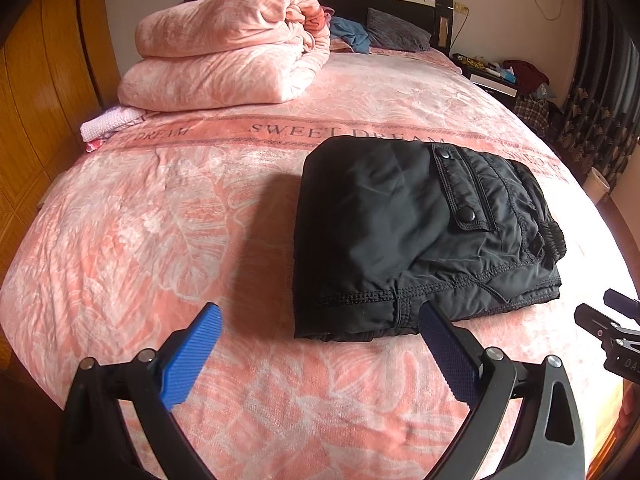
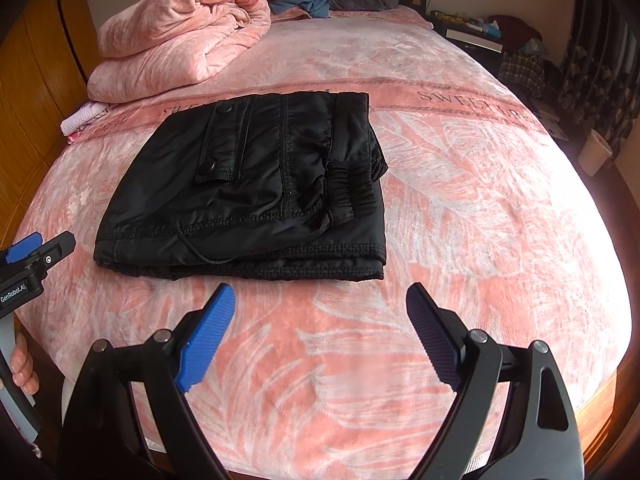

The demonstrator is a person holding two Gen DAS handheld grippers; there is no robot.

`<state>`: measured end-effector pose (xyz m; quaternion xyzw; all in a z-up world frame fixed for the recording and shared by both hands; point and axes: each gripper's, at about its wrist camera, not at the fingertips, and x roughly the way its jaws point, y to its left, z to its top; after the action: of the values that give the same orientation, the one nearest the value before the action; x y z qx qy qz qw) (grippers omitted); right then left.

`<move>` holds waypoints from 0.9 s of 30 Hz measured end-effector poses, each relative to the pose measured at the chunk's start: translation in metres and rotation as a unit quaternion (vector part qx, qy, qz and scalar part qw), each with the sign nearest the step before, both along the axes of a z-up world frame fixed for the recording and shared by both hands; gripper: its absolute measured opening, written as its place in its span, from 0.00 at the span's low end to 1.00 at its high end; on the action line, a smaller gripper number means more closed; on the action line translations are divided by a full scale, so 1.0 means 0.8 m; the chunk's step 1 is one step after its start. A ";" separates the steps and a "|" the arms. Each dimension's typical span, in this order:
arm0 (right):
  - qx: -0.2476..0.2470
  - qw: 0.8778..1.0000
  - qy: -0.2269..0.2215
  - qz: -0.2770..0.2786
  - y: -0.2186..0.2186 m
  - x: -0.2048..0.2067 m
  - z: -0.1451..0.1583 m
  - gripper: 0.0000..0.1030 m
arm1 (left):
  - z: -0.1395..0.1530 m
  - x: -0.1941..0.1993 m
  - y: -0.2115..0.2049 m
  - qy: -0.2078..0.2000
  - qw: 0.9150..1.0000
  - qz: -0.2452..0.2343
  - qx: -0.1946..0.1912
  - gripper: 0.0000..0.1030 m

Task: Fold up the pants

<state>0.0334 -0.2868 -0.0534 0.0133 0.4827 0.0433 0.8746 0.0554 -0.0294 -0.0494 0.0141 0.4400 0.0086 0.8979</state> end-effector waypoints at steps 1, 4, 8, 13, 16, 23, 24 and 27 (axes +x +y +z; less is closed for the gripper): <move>0.000 1.000 0.000 0.000 0.000 0.000 0.000 0.85 | 0.000 0.000 -0.001 -0.002 1.000 0.001 0.011 0.96; -0.003 1.000 0.002 0.002 0.001 0.001 -0.003 0.85 | -0.001 -0.001 -0.004 -0.007 1.000 0.001 0.027 0.96; -0.006 1.000 0.005 0.004 0.002 0.003 -0.006 0.85 | -0.003 0.001 -0.001 -0.003 1.000 0.000 0.011 0.96; -0.010 1.000 0.005 0.004 0.001 0.005 -0.006 0.85 | -0.005 0.004 0.003 -0.001 1.000 0.005 -0.004 0.96; -0.010 1.000 0.005 0.005 0.000 0.006 -0.006 0.85 | -0.008 0.006 0.004 0.004 1.000 0.004 -0.012 0.96; -0.014 1.000 0.007 0.007 0.001 0.009 -0.008 0.86 | -0.010 0.007 0.003 0.008 1.000 0.003 -0.011 0.96; -0.014 1.000 0.008 0.007 0.002 0.009 -0.008 0.86 | -0.010 0.008 0.003 0.008 1.000 0.002 -0.010 0.96; -0.015 1.000 0.010 0.008 0.003 0.011 -0.010 0.86 | -0.010 0.008 0.004 0.009 1.000 0.001 -0.012 0.96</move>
<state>0.0418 -0.2848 -0.0617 -0.0035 0.4919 0.0425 0.8696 0.0621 -0.0265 -0.0578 0.0033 0.4485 0.0041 0.8937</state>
